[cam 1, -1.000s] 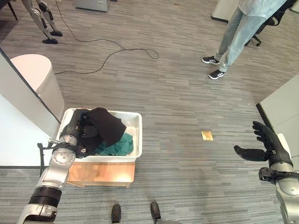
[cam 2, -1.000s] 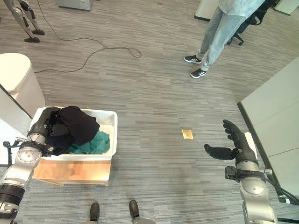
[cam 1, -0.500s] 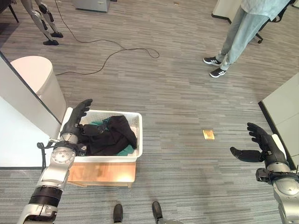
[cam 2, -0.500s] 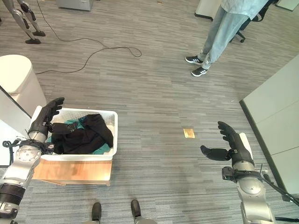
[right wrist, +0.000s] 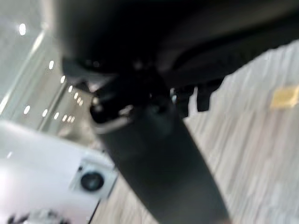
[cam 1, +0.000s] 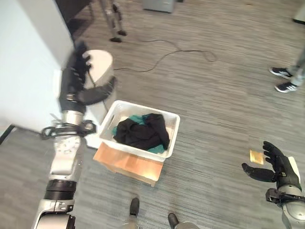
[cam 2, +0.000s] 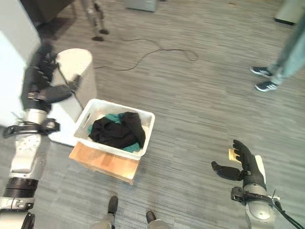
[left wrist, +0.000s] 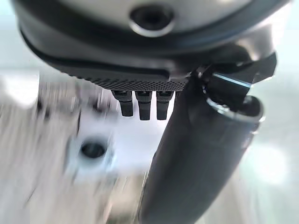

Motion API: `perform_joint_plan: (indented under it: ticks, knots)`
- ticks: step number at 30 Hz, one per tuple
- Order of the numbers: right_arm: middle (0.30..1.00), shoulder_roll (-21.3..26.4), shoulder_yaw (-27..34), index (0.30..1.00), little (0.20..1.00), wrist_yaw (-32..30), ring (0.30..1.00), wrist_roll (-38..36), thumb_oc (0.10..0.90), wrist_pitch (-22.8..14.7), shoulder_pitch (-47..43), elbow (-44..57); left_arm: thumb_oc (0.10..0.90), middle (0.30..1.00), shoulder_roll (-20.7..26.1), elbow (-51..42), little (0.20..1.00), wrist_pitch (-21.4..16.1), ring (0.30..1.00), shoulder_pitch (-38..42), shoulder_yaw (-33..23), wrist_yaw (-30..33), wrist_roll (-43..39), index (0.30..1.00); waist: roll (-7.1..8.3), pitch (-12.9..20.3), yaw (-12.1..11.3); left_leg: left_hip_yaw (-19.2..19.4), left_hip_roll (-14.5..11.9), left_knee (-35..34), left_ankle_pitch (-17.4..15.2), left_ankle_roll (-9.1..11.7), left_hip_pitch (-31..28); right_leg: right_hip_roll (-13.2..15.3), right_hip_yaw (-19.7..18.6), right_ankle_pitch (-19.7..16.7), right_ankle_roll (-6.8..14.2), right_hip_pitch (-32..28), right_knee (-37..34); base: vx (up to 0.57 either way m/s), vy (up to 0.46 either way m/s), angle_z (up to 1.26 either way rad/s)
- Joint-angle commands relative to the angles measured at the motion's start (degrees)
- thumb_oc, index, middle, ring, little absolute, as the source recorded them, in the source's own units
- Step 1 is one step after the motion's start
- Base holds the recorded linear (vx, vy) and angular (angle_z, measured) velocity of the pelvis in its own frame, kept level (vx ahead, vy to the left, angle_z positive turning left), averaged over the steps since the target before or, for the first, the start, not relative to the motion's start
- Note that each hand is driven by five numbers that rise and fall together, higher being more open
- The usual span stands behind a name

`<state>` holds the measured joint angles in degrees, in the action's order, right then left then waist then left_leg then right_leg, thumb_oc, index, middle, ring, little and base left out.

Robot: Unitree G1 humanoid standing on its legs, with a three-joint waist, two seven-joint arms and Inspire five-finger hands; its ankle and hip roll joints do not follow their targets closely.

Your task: Pick up bed clothes into laundry basket.

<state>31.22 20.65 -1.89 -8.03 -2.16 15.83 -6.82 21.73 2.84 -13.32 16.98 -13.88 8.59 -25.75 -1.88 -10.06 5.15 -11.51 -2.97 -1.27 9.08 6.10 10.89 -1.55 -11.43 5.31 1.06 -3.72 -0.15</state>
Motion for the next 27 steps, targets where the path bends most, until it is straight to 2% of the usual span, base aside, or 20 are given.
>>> perform_joint_plan:
  ticks: [1, 3, 4, 5, 6, 7, 9, 11, 14, 15, 16, 17, 18, 19, 20, 21, 22, 23, 25, 27]
  knots:
    - [0.900, 4.65, 3.81, 0.900, 0.900, -2.19, 0.900, -0.25, 0.800, -5.17, -5.60, 0.50, 0.800, 0.900, 6.96, -4.60, 0.900, -3.86, 0.900, -13.82, -7.54, -1.04, -3.57, 0.900, 5.82, 6.11, -7.75, 6.44, -0.87, -3.73, -1.42, 3.03, 8.91, -2.87, -2.30, 6.38, 2.92, -1.28, 2.68, -0.38, -0.199, 1.16]
    - [0.900, 6.75, 4.37, 0.900, 0.900, -1.76, 0.900, 0.63, 0.800, -4.58, -6.20, 2.52, 0.800, 0.900, 3.71, -4.57, 0.900, -3.46, 0.900, -19.07, -9.88, -1.18, -5.63, 0.900, 6.59, 4.23, -8.35, 11.34, -1.20, -1.05, -3.85, 0.27, 6.93, -2.84, -0.35, 5.94, 1.90, -0.63, 3.04, -0.50, -0.115, 1.33]
    - [0.900, 6.88, 4.48, 0.900, 0.900, -1.39, 0.900, 0.48, 0.800, -4.49, -6.13, 4.23, 0.800, 0.900, 2.76, -5.43, 0.900, -3.24, 0.900, -21.11, -10.16, -1.53, -5.74, 0.900, 7.17, 3.68, -8.78, 11.57, -0.70, 4.05, -5.26, -0.54, 6.45, -2.84, -0.37, 5.60, 1.60, -0.42, 2.90, -0.29, -0.002, 1.39]
    - [0.900, 6.88, 4.48, 0.900, 0.900, -1.38, 0.900, 0.48, 0.800, -4.46, -6.11, 4.28, 0.800, 0.900, 2.72, -5.50, 0.900, -3.21, 0.900, -21.16, -10.18, -1.53, -5.73, 0.900, 7.11, 3.71, -8.73, 11.50, -0.73, 4.38, -5.42, -0.54, 6.64, -2.89, -0.32, 5.55, 1.59, -0.42, 2.86, -0.25, 0.005, 1.56]
    - [0.900, 6.72, 4.03, 0.900, 0.900, -1.28, 0.900, -0.33, 0.800, -4.76, -6.21, 4.60, 0.800, 0.900, 2.03, -6.30, 0.900, -3.03, 0.900, -23.02, -10.02, -1.82, -5.27, 0.900, 7.68, 3.52, -9.25, 9.99, 0.16, 9.92, -6.32, -0.64, 6.12, -2.43, 0.58, 4.48, 1.32, 0.40, 2.71, -0.28, 0.016, 1.56]
    - [0.900, 6.08, 3.59, 0.900, 0.900, -0.91, 0.900, -0.79, 0.800, -5.25, -6.42, 5.28, 0.800, 0.900, 0.96, -6.00, 0.900, -3.16, 0.900, -25.60, -10.89, -2.31, -5.33, 0.900, 9.07, 3.46, -10.51, 9.52, 0.64, 15.33, -8.59, -0.93, 4.07, -0.69, 2.29, 3.18, 1.10, 1.78, 2.15, -0.37, 0.034, 1.48]
    - [0.900, 6.02, 2.89, 0.900, 0.900, -0.68, 0.900, -0.50, 0.800, -5.73, -6.20, 5.33, 0.800, 0.900, 0.21, -7.37, 0.900, -2.84, 0.900, -26.21, -10.00, -3.11, -5.98, 0.900, 9.46, 4.11, -8.54, 10.28, -1.86, 20.29, -10.39, -1.83, 2.64, 0.40, 7.29, 3.86, 1.10, 2.30, 1.84, -0.32, 0.067, 1.74]
    - [0.900, 4.52, 3.93, 0.900, 0.900, -1.33, 0.900, -0.19, 0.800, -5.65, -4.16, 5.48, 0.800, 0.900, 0.91, -5.47, 0.900, -2.19, 0.900, -23.43, -7.20, -4.11, -6.35, 0.900, 8.96, 5.09, -5.53, 14.00, -6.10, 18.71, -12.48, -0.50, -2.18, 2.04, 12.83, 4.42, 1.84, 3.54, 2.42, -0.19, 0.159, 2.61]
    - [0.900, 4.44, 4.08, 0.900, 0.900, -1.31, 0.900, -0.18, 0.800, -5.63, -4.06, 5.58, 0.800, 0.900, 0.98, -5.38, 0.900, -2.23, 0.900, -23.30, -7.10, -4.11, -6.36, 0.900, 9.07, 5.28, -4.94, 13.37, -5.78, 18.15, -11.66, -0.50, -1.79, 2.23, 13.52, 4.17, 1.83, 3.81, 2.35, -0.04, 0.135, 3.19]
    - [0.900, 2.90, 7.06, 0.900, 0.900, -3.11, 0.900, 0.32, 0.800, -6.14, -1.56, 5.68, 0.800, 0.900, 0.82, -4.86, 0.900, -1.81, 0.900, -20.22, -3.40, -5.13, -7.95, 0.900, 6.00, 6.82, -1.24, 22.20, -8.41, 10.58, -13.60, 0.41, -6.70, 5.62, 21.06, 4.00, 3.72, 4.90, 3.29, -0.12, 0.564, 2.92]
    - [0.900, 1.54, 6.31, 0.900, 0.900, -3.57, 0.900, 1.85, 0.800, -5.71, -2.31, 7.08, 0.800, 0.900, 0.26, -4.75, 0.900, -1.24, 0.900, -19.46, -0.60, -5.16, -9.40, 0.900, 3.96, 5.66, -1.74, 17.30, -5.28, 6.51, -13.63, -0.49, -6.82, 8.74, 22.14, 3.07, 4.58, 6.42, 6.93, -0.11, 0.661, 4.00]
    - [0.900, 1.04, 6.04, 0.900, 0.900, -3.55, 0.900, 2.16, 0.800, -5.91, -2.97, 7.34, 0.800, 0.900, 0.23, -4.80, 0.900, -0.89, 0.900, -19.65, 0.67, -5.52, -8.92, 0.900, 3.45, 5.57, -1.46, 15.47, -3.92, 6.00, -14.06, -1.06, -6.70, 10.84, 22.36, 2.30, 4.64, 7.07, 9.50, -0.09, 0.483, 3.60]
    - [0.900, 0.48, 4.67, 0.900, 0.900, -3.29, 0.900, 1.96, 0.800, -6.23, -4.10, 7.05, 0.800, 0.900, 0.72, -4.55, 0.900, -0.82, 0.900, -18.95, 3.03, -5.73, -8.04, 0.900, 3.07, 4.87, -0.63, 12.32, -1.78, 7.46, -14.90, -1.66, -6.10, 12.03, 18.65, 1.01, 5.12, 7.54, 11.22, -0.01, 0.262, 2.07]
    - [0.900, 0.47, 3.38, 0.900, 0.900, -3.49, 0.900, 2.65, 0.800, -6.20, -4.99, 6.25, 0.800, 0.900, 1.49, -3.98, 0.900, -0.74, 0.900, -18.26, 4.57, -6.11, -7.98, 0.900, 3.16, 4.11, 0.28, 10.20, -0.50, 8.73, -15.64, -1.83, -5.81, 11.64, 13.57, -0.44, 5.92, 8.21, 12.17, -0.04, 0.172, 1.34]
    - [0.900, 0.46, 3.28, 0.900, 0.900, -3.55, 0.900, 2.68, 0.800, -6.30, -5.28, 6.05, 0.800, 0.900, 1.59, -3.84, 0.900, -0.81, 0.900, -18.06, 4.49, -6.14, -8.01, 0.900, 3.26, 4.18, 0.38, 10.18, -0.35, 8.92, -15.35, -1.95, -5.28, 11.77, 13.54, -0.83, 6.02, 8.59, 12.08, -0.10, 0.115, 1.73]
    - [0.900, 0.64, 0.45, 0.900, 0.900, -2.63, 0.900, 4.18, 0.800, -5.61, -6.46, 5.16, 0.800, 0.900, 2.53, -4.46, 0.900, -0.48, 0.900, -18.61, 6.53, -7.88, -9.04, 0.900, 3.24, 3.59, 0.21, 5.01, 2.22, 10.45, -16.39, -3.00, -4.35, 9.25, -1.48, -5.30, 8.14, 8.71, 12.60, -0.03, 0.107, 2.39]
    - [0.900, 0.74, 0.32, 0.900, 0.900, -3.00, 0.900, 4.29, 0.800, -5.52, -6.62, 4.34, 0.800, 0.900, 2.39, -4.07, 0.900, -0.07, 0.900, -19.24, 6.68, -8.58, -9.44, 0.900, 3.05, 4.05, -0.34, 4.00, 2.24, 10.03, -16.64, -3.27, -4.55, 8.58, -4.09, -4.77, 8.20, 7.92, 11.79, -0.01, 0.157, 2.28]
    - [0.900, 0.54, 0.24, 0.900, 0.900, -3.03, 0.900, 3.47, 0.800, -5.51, -6.95, 3.07, 0.800, 0.900, 2.21, -3.14, 0.900, 0.10, 0.900, -20.05, 6.67, -8.85, -9.61, 0.900, 2.63, 4.43, -1.53, 2.09, 2.26, 9.06, -15.83, -3.74, -4.63, 7.41, -6.55, -1.88, 8.12, 6.59, 9.86, 0.08, 0.118, 1.88]
    - [0.900, -0.53, 0.42, 0.900, 0.900, -3.43, 0.900, 1.99, 0.800, -5.77, -7.13, 1.85, 0.800, 0.900, 1.64, -2.33, 0.900, 0.33, 0.900, -20.84, 7.09, -8.95, -9.44, 0.900, 2.21, 5.53, -2.98, 0.43, 2.35, 6.35, -14.04, -3.66, -4.73, 6.59, -6.23, -0.42, 8.19, 6.81, 6.87, 0.05, 0.089, 0.89]
    - [0.900, -1.26, 0.29, 0.900, 0.900, -3.61, 0.900, 1.35, 0.800, -5.89, -6.91, 1.34, 0.800, 0.900, 1.23, -2.09, 0.900, 0.50, 0.900, -20.94, 7.67, -8.86, -9.43, 0.900, 2.20, 5.85, -3.08, 0.44, 2.34, 5.16, -13.22, -3.67, -5.00, 5.60, -5.38, 0.20, 7.86, 7.20, 6.20, 0.05, 0.032, 1.16]
